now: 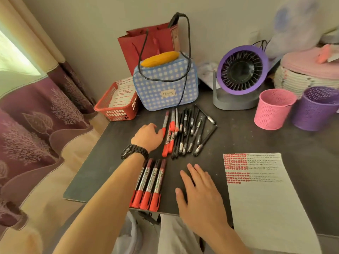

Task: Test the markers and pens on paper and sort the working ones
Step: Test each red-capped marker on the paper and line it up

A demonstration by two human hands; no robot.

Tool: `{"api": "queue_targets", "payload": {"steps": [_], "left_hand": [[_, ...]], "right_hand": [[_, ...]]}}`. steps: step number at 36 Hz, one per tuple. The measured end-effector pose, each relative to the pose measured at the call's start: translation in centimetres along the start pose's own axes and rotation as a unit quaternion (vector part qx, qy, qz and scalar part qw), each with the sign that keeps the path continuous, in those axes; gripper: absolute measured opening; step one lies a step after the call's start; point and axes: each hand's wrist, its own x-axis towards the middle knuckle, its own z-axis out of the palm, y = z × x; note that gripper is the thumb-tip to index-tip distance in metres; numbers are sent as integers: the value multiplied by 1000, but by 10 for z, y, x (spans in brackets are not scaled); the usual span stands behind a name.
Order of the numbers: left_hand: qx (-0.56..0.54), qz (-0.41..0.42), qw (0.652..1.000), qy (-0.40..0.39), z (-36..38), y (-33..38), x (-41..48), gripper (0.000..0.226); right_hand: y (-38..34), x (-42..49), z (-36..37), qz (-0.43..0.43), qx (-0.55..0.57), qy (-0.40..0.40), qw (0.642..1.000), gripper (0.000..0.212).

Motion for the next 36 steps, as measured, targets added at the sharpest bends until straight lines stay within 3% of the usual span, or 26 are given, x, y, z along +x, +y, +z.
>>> {"api": "queue_targets", "payload": {"steps": [8,14,17,24,26,29,31,33,36], "left_hand": [[31,-23,999,32,8,2,9,25],[-19,-52,993,100,8,-24,0,29],[-99,-64,985,125,1,-39,-13,26],[-250,61,954,153,-25,-23,-86,18],[-276,100,945,144,-24,-12,-115,22],[-319,159,926,127,-13,5,-157,25],[-318,194,922,102,-1,17,-182,25],[-333,221,914,73,11,26,-203,23],[-353,241,903,40,28,38,-226,22]], "right_hand": [[4,2,5,-16,22,-11,1000,63],[3,3,6,-13,34,-14,999,64],[2,2,7,-8,37,5,999,62],[0,3,-1,28,134,20,990,56],[-2,3,-18,76,299,11,951,59],[-2,-5,-54,156,605,2,780,65],[7,-13,-70,168,696,28,697,61],[18,-23,-82,177,718,78,669,50],[30,-44,-90,193,711,133,662,25]]}}
